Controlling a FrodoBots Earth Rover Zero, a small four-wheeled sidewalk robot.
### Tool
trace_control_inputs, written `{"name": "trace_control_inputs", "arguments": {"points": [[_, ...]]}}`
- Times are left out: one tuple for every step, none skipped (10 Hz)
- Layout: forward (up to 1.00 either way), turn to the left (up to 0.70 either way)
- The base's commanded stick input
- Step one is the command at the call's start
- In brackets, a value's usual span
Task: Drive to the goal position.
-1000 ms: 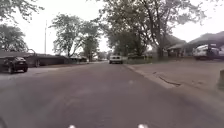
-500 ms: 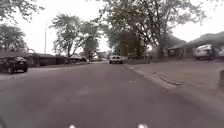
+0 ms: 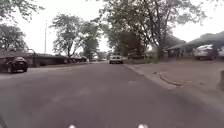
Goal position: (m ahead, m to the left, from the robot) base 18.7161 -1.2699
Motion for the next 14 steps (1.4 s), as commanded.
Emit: {"name": "trace_control_inputs", "arguments": {"points": [[0.07, 0.00], [0.08, 0.00], [0.08, 0.00], [0.86, 0.00], [1.00, 0.00], [1.00, 0.00], [1.00, 0.00], [1.00, 0.00], [1.00, 0.00], [1.00, 0.00], [1.00, 0.00], [1.00, 0.00], [1.00, 0.00], [1.00, 0.00]]}}
